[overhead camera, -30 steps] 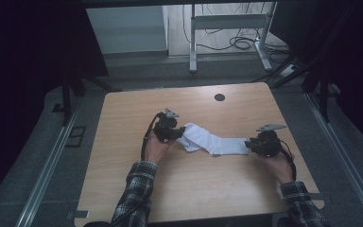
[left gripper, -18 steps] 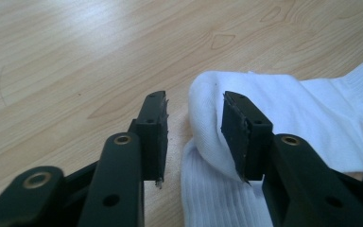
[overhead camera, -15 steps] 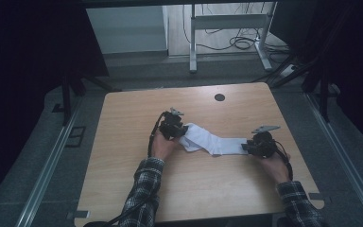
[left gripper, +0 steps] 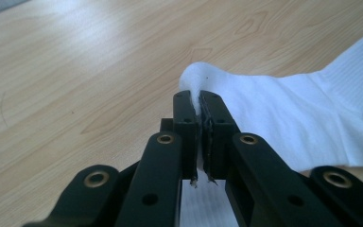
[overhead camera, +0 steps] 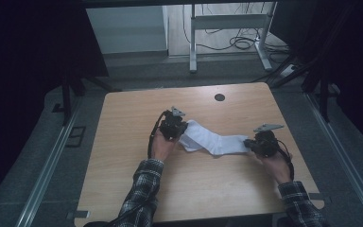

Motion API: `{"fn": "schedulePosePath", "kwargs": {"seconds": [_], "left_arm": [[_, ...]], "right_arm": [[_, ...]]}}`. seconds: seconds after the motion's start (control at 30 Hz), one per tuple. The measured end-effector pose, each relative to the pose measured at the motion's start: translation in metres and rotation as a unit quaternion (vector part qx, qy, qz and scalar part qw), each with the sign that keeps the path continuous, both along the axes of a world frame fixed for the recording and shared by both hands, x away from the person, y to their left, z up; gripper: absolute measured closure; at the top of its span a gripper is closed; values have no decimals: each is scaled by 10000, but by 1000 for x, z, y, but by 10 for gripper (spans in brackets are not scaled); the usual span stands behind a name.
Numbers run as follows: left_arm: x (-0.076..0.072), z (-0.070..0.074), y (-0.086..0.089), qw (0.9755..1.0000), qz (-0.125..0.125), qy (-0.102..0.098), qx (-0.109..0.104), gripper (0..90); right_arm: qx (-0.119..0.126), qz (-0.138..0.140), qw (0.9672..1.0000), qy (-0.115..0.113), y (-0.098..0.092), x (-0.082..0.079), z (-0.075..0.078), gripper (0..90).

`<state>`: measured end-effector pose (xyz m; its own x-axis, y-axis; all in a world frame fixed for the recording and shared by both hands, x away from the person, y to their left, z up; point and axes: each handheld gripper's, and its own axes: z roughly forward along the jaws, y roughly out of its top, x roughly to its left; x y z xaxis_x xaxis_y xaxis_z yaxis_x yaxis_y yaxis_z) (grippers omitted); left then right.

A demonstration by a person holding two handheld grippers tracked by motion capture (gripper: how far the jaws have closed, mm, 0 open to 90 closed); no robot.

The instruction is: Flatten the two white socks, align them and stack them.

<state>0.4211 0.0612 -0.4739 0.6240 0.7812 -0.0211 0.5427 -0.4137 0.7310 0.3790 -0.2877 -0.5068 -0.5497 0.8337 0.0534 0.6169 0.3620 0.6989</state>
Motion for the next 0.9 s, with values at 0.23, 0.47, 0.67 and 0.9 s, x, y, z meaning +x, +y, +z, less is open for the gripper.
{"fn": "schedulePosePath", "kwargs": {"seconds": [0.23, 0.47, 0.67, 0.9], "left_arm": [[-25, 11, 13, 9998, -122, -168, -44, 856], [-54, 8, 35, 9995, -92, -244, -149, 854], [-82, 3, 51, 9993, 7, -301, -211, 854], [-118, -8, 71, 9989, 155, -409, -141, 854]], "right_arm": [[200, 177, 9996, -134, -2, -7, 14, 845], [239, 454, 9986, -124, 6, -14, 19, 843], [207, 747, 9969, -121, 22, -22, 21, 842], [204, 1056, 9942, 7, 39, -29, 20, 841]]}}
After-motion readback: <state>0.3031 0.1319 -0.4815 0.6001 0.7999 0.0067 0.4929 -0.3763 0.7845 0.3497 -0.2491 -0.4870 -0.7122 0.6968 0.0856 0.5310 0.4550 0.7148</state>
